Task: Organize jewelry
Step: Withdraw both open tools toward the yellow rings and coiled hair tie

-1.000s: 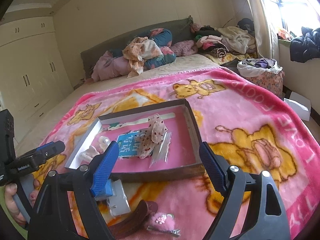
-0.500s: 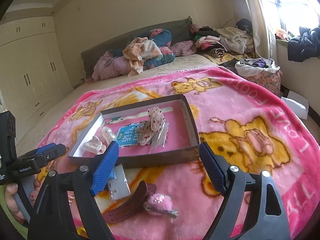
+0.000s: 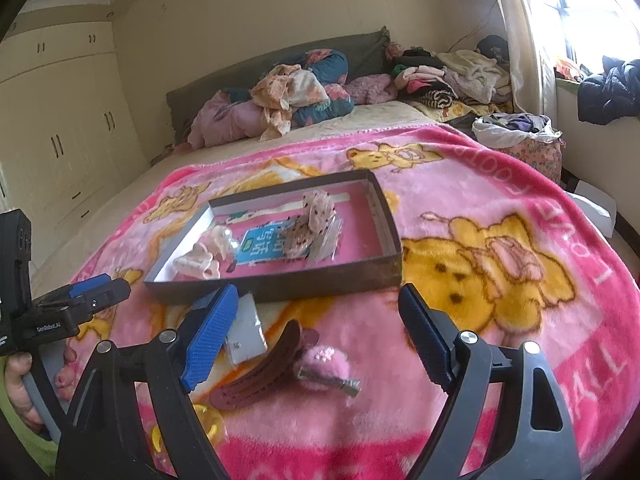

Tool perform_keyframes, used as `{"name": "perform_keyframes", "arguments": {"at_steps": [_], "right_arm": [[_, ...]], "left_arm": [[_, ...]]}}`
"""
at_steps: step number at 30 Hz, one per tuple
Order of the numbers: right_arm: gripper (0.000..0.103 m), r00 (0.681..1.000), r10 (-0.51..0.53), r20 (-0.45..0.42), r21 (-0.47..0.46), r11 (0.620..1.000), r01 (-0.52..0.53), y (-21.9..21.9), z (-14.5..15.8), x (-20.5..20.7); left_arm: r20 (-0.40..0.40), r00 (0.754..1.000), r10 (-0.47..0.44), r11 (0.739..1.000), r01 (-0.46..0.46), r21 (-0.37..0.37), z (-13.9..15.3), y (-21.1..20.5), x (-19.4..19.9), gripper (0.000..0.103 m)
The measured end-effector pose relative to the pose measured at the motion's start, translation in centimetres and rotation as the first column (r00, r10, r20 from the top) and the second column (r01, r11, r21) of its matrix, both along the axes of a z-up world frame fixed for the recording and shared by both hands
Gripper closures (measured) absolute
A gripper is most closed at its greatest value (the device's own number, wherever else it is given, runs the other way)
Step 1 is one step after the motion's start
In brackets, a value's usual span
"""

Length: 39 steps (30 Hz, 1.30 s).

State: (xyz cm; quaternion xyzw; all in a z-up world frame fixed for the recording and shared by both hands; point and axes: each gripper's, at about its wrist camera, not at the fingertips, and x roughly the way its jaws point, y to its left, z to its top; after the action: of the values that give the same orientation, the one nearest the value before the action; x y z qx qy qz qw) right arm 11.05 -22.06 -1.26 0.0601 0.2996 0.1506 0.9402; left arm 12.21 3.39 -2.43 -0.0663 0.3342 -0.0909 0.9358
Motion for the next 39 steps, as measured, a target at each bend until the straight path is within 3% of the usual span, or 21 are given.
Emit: {"name": "perform_keyframes", "arguments": {"at_steps": [23, 39], "right_arm": [[0.023, 0.984, 0.142, -0.109, -0.016, 0.989, -0.145, 3.8, -2.2, -3.3], [0.024, 0.933, 0.255, -0.254, 0.003, 0.965, -0.263, 6.2, -5.0, -4.1]], "left_arm": [[-0.083, 0.995, -0.056, 0.998, 0.059, 0.032, -3.2, 0.2, -3.8, 0.014], [-0.196, 0.977, -0.082, 0.994, 0.095, 0.062, -6.7, -0.2, -5.2, 0.036]]}}
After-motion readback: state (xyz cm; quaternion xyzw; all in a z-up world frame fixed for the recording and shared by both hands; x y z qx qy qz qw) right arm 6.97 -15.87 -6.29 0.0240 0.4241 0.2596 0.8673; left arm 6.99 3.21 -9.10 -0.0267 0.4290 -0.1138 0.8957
